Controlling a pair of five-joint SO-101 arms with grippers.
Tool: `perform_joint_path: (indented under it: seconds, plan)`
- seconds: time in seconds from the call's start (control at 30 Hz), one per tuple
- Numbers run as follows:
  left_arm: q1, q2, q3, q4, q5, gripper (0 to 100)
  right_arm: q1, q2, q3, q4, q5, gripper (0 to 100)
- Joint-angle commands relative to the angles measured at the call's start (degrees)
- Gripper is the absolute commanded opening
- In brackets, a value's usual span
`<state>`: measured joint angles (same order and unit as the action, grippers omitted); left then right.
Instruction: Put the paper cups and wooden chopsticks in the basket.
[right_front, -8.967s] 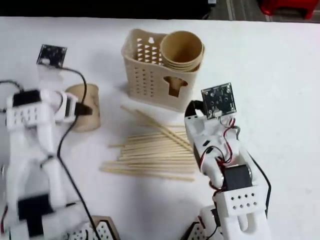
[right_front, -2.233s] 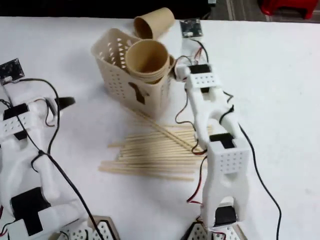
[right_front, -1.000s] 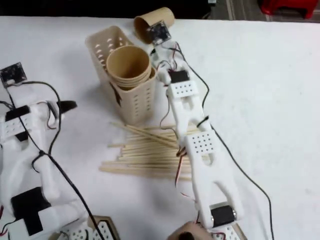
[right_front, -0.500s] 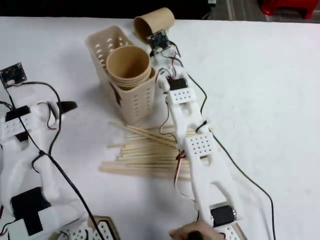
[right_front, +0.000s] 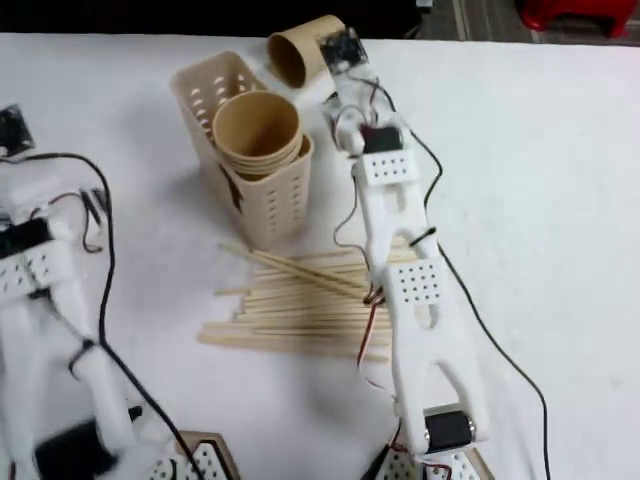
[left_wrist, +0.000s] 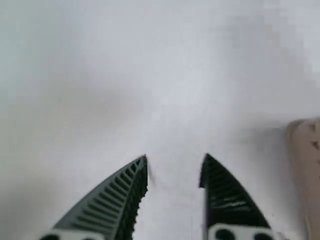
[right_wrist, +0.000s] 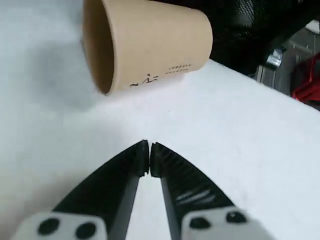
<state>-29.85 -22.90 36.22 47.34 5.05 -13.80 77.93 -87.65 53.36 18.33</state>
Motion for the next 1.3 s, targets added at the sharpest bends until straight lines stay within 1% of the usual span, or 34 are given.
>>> perform_joint_path:
  seconds: [0.0, 0.13, 0.33, 0.47, 0.53, 0.6, 0.7, 0.9, 1.17, 1.27]
  plan:
    - [0.04, -15.52, -1.85, 0.18, -0.26, 2, 0.57, -10.51, -3.16, 11.65, 0.18, 1.8]
    - [1.19, -24.48, -1.41, 1.23, -1.41, 2, 0.57, -15.52, -3.16, 22.81, 0.18, 1.8]
    - [7.96, -37.93, 0.97, 7.3, -1.49, 2, 0.75, -21.58, -3.16, 36.62, 0.18, 1.8]
    - [10.33, -47.78, 5.63, 8.79, -1.58, 2, 0.75, -25.63, -3.16, 45.14, 0.18, 1.8]
    - [11.47, -52.62, 9.85, 8.79, -1.85, 2, 1.27, -27.56, -2.46, 45.58, -0.35, 1.8]
    - [12.97, -57.63, 14.24, 8.7, -3.96, 2, 2.95, -29.14, -2.46, 45.58, -2.29, 1.8]
    - [14.02, -65.89, 21.27, 8.53, -5.63, 2, 3.82, -32.13, 0.18, 45.76, -2.64, 1.7]
    - [13.93, -80.92, 32.53, 8.44, -5.98, 2, 3.82, -45.76, 20.04, 45.67, -3.08, 1.8]
    - [14.02, -81.45, 39.47, 8.09, -6.15, 3, 3.38, -69.76, 43.6, 45.49, -3.08, 1.8]
    - [14.02, -81.45, 42.73, 8.35, -10.46, 5, 3.38, -76.7, 53.19, 45.41, -2.81, 1.8]
